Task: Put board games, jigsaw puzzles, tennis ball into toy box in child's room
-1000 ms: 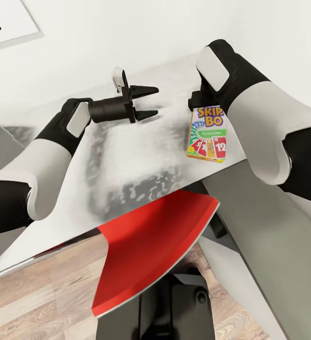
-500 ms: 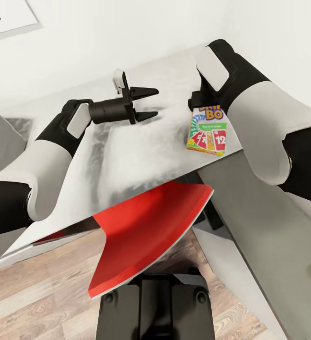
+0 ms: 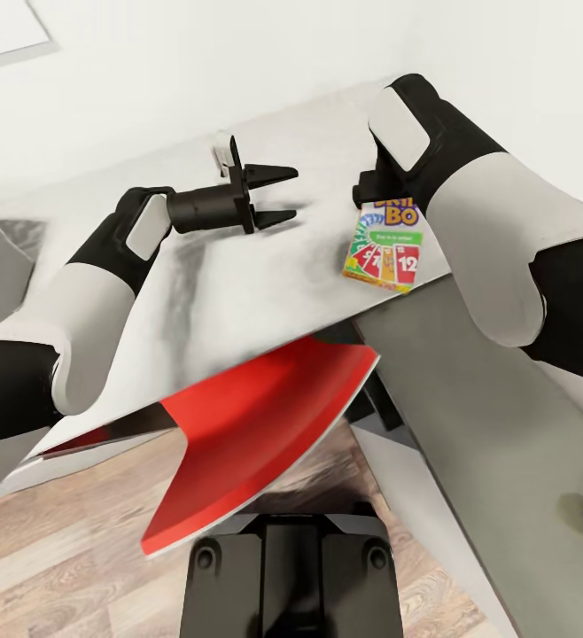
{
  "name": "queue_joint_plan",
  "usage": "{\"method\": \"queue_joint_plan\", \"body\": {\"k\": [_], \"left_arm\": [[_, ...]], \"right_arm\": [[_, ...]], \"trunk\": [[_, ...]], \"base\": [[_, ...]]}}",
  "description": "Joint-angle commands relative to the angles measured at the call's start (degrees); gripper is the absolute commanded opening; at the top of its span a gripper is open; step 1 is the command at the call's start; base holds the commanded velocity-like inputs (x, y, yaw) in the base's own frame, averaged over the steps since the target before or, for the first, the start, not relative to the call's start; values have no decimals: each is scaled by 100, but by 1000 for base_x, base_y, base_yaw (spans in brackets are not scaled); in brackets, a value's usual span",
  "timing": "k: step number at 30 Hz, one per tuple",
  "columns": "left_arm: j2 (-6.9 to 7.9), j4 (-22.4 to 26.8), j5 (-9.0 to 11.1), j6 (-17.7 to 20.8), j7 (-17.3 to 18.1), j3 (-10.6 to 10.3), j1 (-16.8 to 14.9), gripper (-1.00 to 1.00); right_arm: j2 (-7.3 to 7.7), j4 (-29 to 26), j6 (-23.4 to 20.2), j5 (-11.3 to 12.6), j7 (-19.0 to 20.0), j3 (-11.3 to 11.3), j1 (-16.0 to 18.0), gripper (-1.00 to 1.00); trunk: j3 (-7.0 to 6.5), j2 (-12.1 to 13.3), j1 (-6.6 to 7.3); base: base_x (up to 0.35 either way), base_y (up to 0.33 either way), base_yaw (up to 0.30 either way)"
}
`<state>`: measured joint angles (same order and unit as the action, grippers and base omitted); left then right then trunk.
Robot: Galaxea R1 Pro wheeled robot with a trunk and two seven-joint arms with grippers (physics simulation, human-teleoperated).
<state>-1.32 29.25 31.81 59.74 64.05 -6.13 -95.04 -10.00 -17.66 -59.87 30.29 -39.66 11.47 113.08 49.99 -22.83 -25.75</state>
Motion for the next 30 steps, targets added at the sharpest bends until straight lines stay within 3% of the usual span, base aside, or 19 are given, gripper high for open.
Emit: {"method": "queue_joint_plan", "body": {"k": [1,30], "left_arm": [[1,-5,3,26,20,-11,-3,100],[0,-7,-7,26,17,-11,47,100]], "right_arm": [[0,-1,-13,56,-51,22,3,100],[0,-1,-13,53,-49,22,3,100]], "trunk": [[6,-9,-3],[6,-9,-3]], "base": [[0,-166,0],[-76,-14,0]]}}
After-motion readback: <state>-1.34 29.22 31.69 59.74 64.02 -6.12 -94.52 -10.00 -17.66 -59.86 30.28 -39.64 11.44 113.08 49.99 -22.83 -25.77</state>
